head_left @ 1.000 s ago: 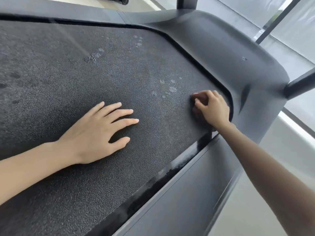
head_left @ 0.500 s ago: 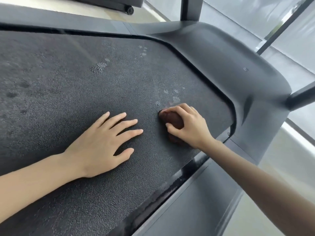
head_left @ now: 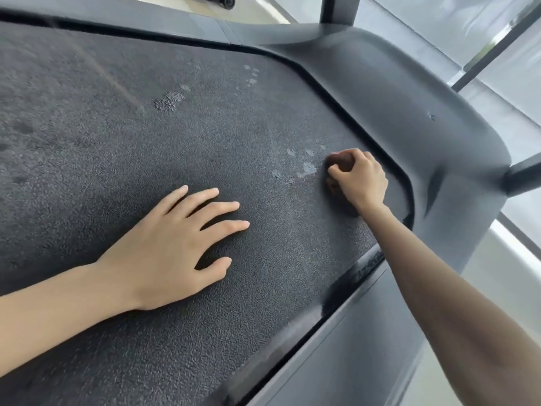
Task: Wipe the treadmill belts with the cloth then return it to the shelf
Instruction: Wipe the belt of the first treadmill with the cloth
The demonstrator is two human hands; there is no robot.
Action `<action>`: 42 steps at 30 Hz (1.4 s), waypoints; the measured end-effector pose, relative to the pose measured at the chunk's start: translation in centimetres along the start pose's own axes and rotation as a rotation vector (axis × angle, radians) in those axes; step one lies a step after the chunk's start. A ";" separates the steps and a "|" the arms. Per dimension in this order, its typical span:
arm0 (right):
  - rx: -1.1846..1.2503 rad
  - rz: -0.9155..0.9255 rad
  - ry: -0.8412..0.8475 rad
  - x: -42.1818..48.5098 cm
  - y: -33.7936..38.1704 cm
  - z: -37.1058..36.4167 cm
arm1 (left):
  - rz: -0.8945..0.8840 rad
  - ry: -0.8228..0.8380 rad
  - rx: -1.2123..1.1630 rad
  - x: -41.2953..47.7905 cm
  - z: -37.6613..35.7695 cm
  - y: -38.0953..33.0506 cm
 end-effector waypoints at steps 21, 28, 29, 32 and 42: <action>0.070 0.091 0.029 1.8 1.7 -1.1 | 0.031 0.027 0.001 -0.2 0.1 0.0; 0.014 0.093 0.041 3.1 2.8 -1.6 | 0.032 0.008 0.001 -0.1 0.5 -0.2; 0.011 0.143 0.061 2.4 3.9 -1.8 | 0.033 0.006 0.010 -0.1 0.6 -0.2; 0.027 0.294 0.122 -0.7 8.2 -2.1 | 0.033 0.009 0.029 -0.1 0.5 -0.3; 0.090 0.337 0.126 -6.4 4.9 0.0 | 0.023 0.043 0.025 -0.4 0.2 -0.4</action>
Point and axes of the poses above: each hand's wrist, its own x-axis towards the middle knuckle, its own z-axis out of the back of the hand, y = z × x, the point moved 9 cm from there along x, towards the middle knuckle, and after that the axes turned 7 degrees about y, right-handed, at the moved point
